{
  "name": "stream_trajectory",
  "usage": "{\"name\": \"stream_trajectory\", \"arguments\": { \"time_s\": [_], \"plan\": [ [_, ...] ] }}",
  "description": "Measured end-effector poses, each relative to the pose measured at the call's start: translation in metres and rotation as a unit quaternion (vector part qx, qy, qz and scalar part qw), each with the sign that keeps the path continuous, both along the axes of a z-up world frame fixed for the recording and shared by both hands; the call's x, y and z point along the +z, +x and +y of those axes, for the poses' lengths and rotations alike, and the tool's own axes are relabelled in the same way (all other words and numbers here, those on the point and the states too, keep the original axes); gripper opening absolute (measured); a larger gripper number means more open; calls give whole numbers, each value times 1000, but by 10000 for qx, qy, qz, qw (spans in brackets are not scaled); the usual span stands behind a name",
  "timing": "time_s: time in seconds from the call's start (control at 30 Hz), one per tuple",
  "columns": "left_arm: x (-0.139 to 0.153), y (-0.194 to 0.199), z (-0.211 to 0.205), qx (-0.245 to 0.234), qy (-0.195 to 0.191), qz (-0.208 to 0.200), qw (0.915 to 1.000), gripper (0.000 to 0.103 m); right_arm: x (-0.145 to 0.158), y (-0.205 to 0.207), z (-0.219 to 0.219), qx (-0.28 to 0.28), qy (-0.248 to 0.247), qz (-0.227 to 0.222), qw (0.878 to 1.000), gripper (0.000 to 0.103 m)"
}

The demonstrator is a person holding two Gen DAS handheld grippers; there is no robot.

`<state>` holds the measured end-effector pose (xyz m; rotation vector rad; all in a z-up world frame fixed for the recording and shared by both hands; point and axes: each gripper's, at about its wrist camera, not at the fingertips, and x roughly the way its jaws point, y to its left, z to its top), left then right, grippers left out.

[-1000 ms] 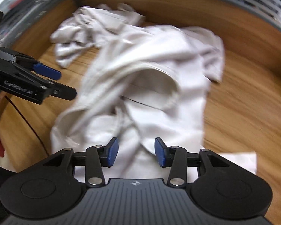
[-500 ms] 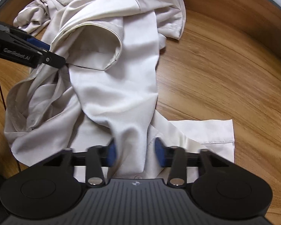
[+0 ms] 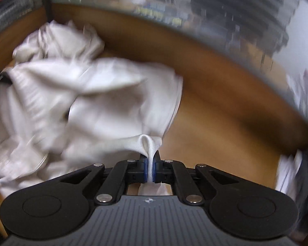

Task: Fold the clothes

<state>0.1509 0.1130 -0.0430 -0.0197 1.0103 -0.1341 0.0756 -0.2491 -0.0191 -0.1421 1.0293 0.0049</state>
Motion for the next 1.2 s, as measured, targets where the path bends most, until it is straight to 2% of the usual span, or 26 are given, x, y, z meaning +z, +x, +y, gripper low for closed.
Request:
{"name": "stream_trajectory", "arguments": {
  "time_s": [0.2, 0.3, 0.43, 0.53, 0.57, 0.6, 0.67, 0.7, 0.9, 1.03, 1.2],
  "plan": [
    [3, -9, 53, 873, 73, 81, 9961, 7, 27, 75, -2, 310, -341, -494, 9977, 4],
    [-8, -13, 73, 1256, 122, 317, 9915, 7, 30, 113, 3, 462, -429, -551, 9965, 4],
    [-27, -17, 92, 1494, 156, 680, 9863, 8, 10, 148, 13, 651, -298, -279, 9970, 6],
    [-35, -20, 95, 1409, 137, 907, 9858, 14, -10, 158, 23, 788, -211, 3, 9967, 16],
    [-35, -22, 94, 1336, 140, 930, 9866, 20, -16, 159, 26, 814, -183, 76, 9965, 25],
    [-34, -24, 92, 1235, 129, 917, 9880, 25, -20, 156, 30, 844, -140, 108, 9963, 34],
    [-32, -26, 86, 1015, 94, 862, 9911, 50, -25, 148, 37, 896, -64, 163, 9958, 41],
    [-31, -27, 83, 907, 75, 833, 9924, 53, -26, 142, 40, 915, -37, 194, 9956, 45],
    [-21, -30, 61, 197, -29, 691, 9974, 61, -30, 98, 62, 966, 272, 333, 9944, 62],
    [-22, -32, 49, -73, -45, 708, 9975, 63, -34, 63, 80, 1027, 526, 494, 9921, 66],
    [-27, -38, 42, -279, 42, 944, 9951, 66, -48, 23, 100, 1080, 790, 750, 9882, 69]
  ]
}}
